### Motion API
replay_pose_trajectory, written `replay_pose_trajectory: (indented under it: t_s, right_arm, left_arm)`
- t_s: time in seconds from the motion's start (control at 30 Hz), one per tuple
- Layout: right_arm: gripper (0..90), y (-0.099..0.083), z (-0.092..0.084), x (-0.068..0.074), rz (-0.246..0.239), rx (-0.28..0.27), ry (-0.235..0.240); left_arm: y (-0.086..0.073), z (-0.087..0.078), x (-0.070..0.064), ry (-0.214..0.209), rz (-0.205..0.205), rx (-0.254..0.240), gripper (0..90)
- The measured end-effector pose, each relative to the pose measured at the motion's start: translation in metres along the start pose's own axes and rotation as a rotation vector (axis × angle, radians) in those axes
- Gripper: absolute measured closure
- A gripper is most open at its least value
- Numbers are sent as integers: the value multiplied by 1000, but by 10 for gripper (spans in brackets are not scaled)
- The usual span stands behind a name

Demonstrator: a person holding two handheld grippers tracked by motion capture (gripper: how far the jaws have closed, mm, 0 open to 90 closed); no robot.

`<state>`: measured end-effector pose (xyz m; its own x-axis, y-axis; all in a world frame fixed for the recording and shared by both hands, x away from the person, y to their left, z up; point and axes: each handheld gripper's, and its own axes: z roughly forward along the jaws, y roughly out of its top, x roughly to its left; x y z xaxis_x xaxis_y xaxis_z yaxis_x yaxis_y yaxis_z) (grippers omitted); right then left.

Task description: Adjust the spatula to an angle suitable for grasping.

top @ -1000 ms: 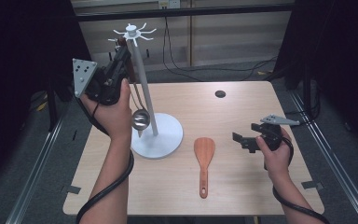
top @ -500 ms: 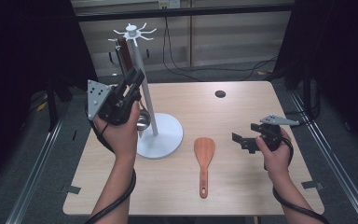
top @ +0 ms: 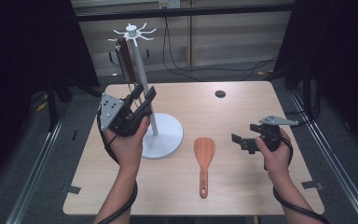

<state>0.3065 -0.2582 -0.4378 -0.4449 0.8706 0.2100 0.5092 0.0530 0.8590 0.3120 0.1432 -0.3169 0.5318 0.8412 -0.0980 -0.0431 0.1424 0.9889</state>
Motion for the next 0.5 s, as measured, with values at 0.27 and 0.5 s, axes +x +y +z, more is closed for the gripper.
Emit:
replay_pose_trajectory:
  t_s: [0.27,0.5]
  right_arm:
    - [49,-1,2,2,-19,6,7]
    - [49,-2,2,4,-25,10,13]
  left_arm:
    - [-20,-2,-3,-31,-8,44,509]
    - [-40,-6,-5,-56,-4,97,467]
